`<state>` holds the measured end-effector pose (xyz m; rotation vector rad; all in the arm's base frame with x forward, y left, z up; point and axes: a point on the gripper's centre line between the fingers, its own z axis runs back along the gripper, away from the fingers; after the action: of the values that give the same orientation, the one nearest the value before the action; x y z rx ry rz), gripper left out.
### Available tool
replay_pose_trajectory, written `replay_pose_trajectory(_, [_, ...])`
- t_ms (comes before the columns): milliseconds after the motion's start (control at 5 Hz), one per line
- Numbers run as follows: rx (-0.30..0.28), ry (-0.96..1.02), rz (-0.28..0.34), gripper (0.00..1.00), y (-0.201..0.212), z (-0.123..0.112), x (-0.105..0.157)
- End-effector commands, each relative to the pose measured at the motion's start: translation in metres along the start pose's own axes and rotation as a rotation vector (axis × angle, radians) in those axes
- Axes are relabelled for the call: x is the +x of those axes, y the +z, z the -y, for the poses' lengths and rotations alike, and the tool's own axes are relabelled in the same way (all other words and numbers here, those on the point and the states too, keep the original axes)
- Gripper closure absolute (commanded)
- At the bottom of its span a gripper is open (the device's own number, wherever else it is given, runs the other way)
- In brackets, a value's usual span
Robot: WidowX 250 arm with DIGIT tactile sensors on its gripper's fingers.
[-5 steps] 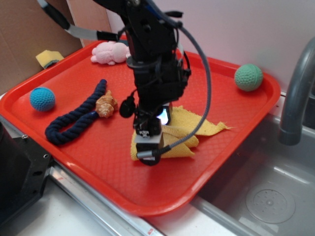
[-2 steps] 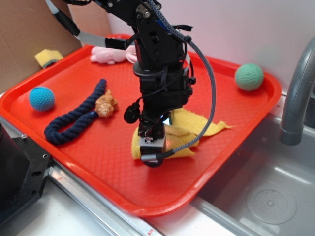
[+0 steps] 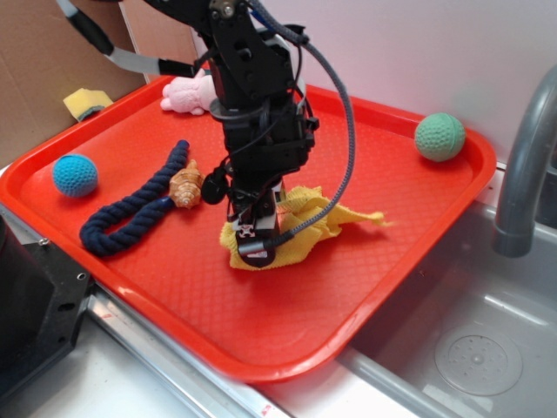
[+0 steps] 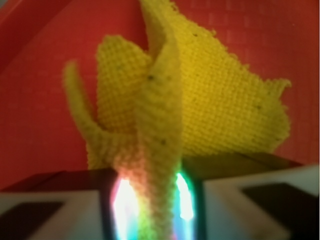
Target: Grab the yellow cloth.
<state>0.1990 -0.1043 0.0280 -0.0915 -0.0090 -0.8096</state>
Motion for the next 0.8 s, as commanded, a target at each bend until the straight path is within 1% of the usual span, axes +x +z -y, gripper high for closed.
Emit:
replay_pose_trajectory(0, [0.087, 0.086, 0.023, 1.00, 0.036, 0.009, -0.010])
replay_pose_trajectory(200, [0.122, 0.244, 0.029, 1.00, 0.086, 0.011, -0.026])
replay_pose_trajectory(400, [0.138, 0.445, 0.129, 1.00, 0.136, 0.009, -0.051])
replay_pose_trajectory(600, [0.169, 0.611, 0.242, 1.00, 0.185, -0.003, -0.067])
